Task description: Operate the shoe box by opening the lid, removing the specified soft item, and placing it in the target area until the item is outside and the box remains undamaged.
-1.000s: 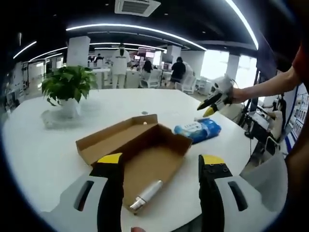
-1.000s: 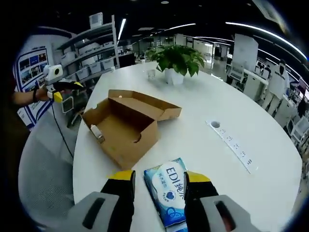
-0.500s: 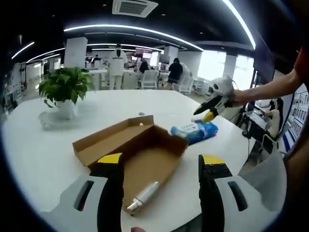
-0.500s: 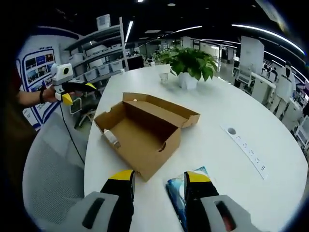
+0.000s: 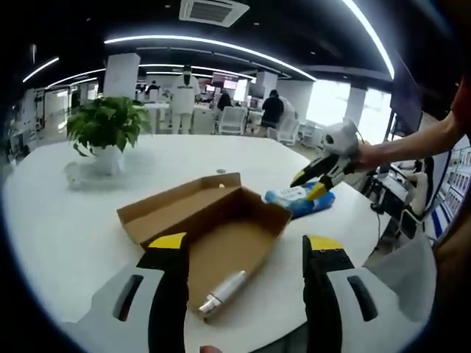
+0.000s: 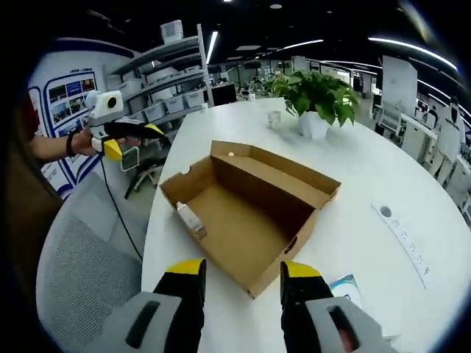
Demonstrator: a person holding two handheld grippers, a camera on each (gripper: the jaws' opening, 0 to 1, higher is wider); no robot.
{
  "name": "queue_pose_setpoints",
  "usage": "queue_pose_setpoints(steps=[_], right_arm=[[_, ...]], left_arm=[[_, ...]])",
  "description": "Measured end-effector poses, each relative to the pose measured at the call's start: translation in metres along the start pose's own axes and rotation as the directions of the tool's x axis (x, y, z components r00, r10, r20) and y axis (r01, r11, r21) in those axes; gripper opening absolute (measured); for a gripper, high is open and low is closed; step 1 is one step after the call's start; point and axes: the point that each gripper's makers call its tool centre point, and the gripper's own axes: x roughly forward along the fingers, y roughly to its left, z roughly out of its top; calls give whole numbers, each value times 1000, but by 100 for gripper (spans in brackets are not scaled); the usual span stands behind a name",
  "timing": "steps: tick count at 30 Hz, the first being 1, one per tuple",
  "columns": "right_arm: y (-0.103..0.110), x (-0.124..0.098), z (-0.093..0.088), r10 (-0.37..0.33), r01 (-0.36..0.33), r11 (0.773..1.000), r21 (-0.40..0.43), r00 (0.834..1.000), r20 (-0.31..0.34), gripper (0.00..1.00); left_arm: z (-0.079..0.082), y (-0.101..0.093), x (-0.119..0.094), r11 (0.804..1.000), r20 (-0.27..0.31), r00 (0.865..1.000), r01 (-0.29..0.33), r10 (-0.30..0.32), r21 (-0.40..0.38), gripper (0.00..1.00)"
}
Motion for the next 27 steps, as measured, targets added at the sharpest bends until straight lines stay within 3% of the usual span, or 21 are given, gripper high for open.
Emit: queue_pose_setpoints(steps=[27], right_arm=[[28, 79, 36, 151, -160, 982, -101, 984, -94, 37]], left_arm=[[-5, 11, 3, 1000, -6, 1000, 3, -3, -20, 62]])
